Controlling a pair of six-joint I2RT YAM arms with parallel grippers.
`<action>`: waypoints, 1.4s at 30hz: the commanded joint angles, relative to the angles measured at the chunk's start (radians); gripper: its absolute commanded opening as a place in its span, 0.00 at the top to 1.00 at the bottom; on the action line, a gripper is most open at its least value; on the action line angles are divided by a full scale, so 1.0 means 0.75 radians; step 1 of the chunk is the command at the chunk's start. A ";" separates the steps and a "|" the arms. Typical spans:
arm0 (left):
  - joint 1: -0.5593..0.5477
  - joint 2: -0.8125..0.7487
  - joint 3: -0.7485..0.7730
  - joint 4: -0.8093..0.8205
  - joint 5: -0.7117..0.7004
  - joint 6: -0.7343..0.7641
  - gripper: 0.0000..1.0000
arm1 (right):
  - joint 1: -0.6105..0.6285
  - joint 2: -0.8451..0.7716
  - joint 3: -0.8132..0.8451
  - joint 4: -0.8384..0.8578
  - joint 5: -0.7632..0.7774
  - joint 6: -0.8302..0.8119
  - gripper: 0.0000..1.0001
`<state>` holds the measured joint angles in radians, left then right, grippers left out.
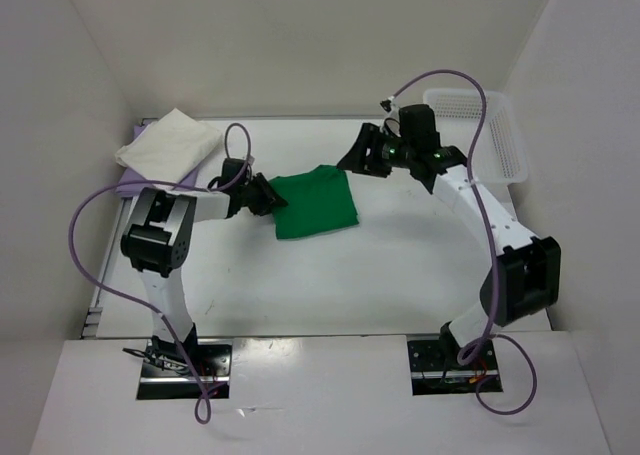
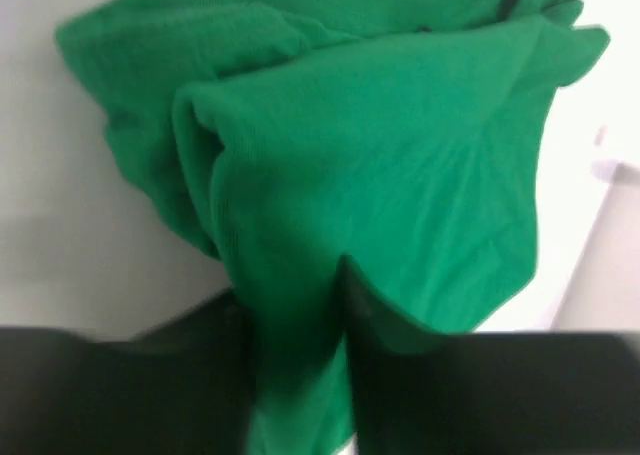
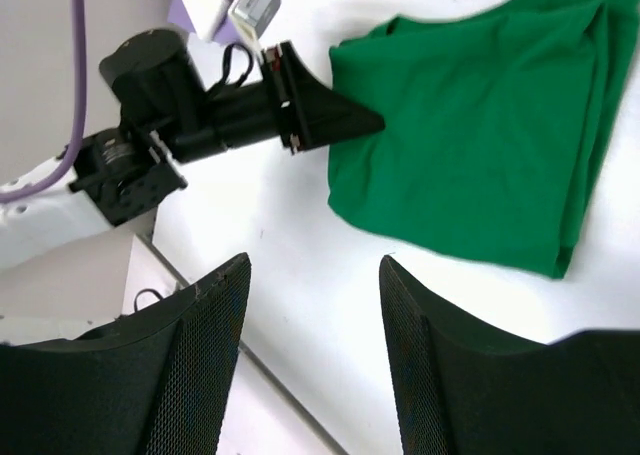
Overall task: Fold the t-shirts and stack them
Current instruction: Put the neatly folded tshirt into the corner of the board with the left arm
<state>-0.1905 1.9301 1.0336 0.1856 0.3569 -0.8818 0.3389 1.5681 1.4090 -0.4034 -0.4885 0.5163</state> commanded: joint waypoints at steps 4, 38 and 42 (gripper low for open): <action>-0.126 0.114 0.190 0.051 0.015 -0.041 0.92 | -0.074 -0.215 -0.211 -0.016 0.021 -0.001 0.40; 0.902 -0.872 -0.125 -0.274 -0.263 0.028 0.00 | -0.178 -0.360 -0.512 -0.074 -0.169 -0.061 0.40; 0.868 -0.884 -0.137 -0.280 0.000 0.061 0.00 | -0.178 -0.401 -0.586 -0.047 -0.157 -0.030 0.43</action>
<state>0.4808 1.2633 0.9367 -0.0032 0.2447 -0.8864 0.2066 1.3144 1.0103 -0.4561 -0.6025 0.4965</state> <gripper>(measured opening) 1.000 0.585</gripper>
